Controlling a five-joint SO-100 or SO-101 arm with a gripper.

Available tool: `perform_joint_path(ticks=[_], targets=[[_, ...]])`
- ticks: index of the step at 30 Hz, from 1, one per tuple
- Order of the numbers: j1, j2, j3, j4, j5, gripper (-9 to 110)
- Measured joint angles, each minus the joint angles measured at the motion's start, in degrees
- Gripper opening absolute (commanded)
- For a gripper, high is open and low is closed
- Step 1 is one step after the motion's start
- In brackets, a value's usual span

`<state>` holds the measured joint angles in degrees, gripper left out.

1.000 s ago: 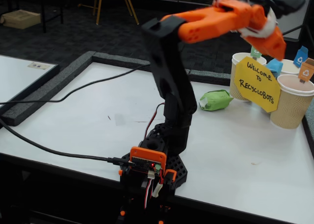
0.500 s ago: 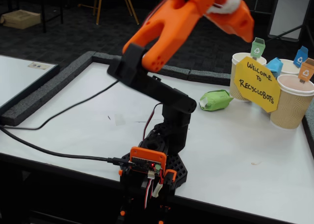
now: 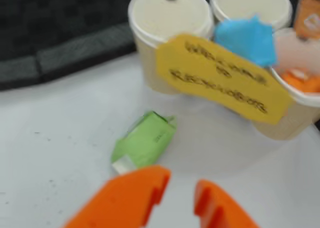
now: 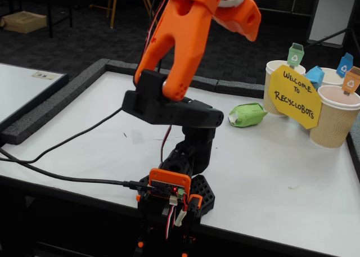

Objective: Sort rubbish by color.

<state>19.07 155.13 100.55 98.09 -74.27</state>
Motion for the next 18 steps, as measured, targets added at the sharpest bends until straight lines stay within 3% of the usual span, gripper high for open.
perform_joint_path(ticks=[8, 18], targets=[[-7.65, -1.76, 9.14, -5.01, 0.0, 0], [-10.11, -19.69, 13.01, -23.99, 5.89, 0]])
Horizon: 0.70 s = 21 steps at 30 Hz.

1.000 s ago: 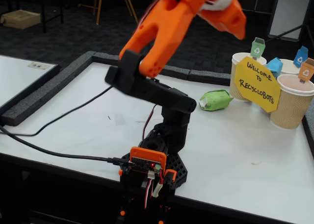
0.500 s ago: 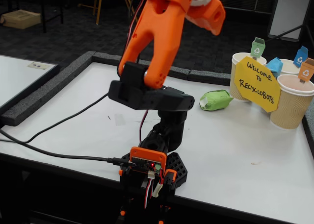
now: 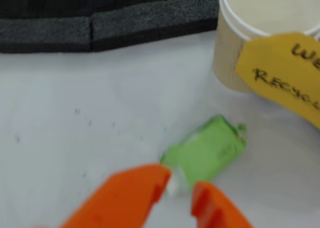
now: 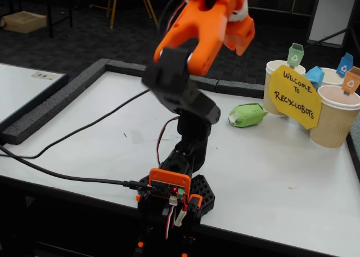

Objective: Sort rubbish by color.

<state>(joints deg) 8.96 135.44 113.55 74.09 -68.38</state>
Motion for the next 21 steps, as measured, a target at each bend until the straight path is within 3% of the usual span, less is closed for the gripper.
perform_joint_path(ticks=[11, 21], targets=[[5.89, -26.54, 0.0, -20.3, 8.0, 0], [7.56, -37.35, 0.09, -23.03, 17.75, 0]])
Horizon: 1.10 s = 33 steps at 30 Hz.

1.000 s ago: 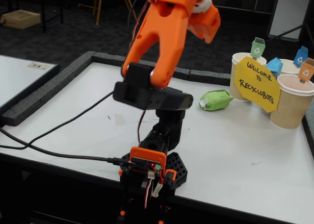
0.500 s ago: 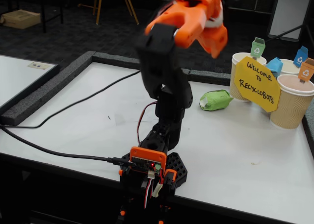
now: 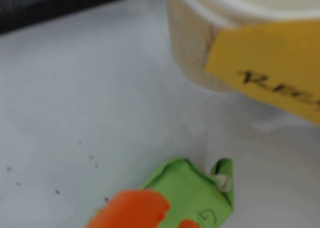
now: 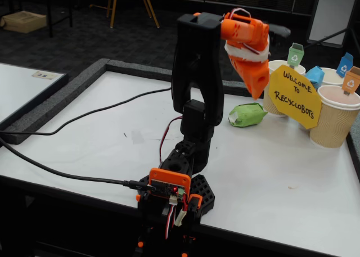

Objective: Sort rubbish by color.

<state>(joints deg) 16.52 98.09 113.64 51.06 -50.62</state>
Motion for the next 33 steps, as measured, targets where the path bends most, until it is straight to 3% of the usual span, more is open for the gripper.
perform_joint_path(ticks=[6, 10, 16, 33], targets=[[-1.58, -2.46, 0.0, 0.09, 7.73, 2], [-2.81, -2.64, 0.0, -0.79, 9.49, 14], [-2.99, -4.57, 0.0, -1.41, 9.67, 22], [3.43, -8.44, -9.23, 7.56, 9.67, 24]])
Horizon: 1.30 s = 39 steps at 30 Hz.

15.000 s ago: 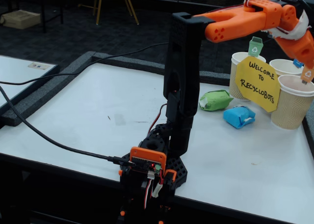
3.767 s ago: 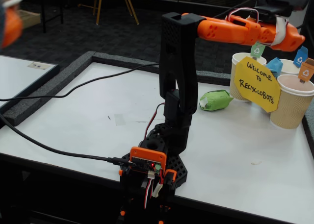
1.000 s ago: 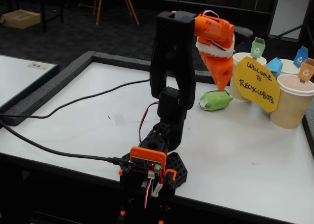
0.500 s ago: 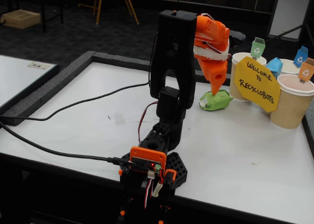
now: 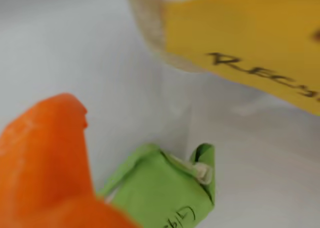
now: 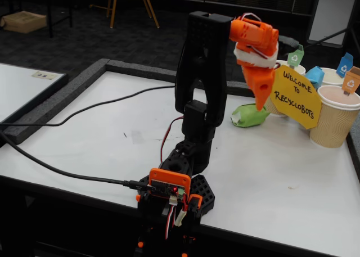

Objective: Sort rubbish by color.

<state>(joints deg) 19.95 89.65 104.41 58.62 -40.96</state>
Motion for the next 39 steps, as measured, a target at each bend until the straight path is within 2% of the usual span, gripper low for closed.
perform_joint_path(ticks=[14, 21, 27, 33, 39], targets=[[-2.2, -4.22, -0.26, 2.9, 0.0, 22], [-1.93, -7.65, -0.26, -1.14, 0.0, 0], [-0.18, -7.65, -0.26, -2.81, 0.0, 0], [0.53, -6.33, -0.26, 1.14, 0.0, 0], [0.35, 6.68, -0.26, 8.96, 0.0, 0]])
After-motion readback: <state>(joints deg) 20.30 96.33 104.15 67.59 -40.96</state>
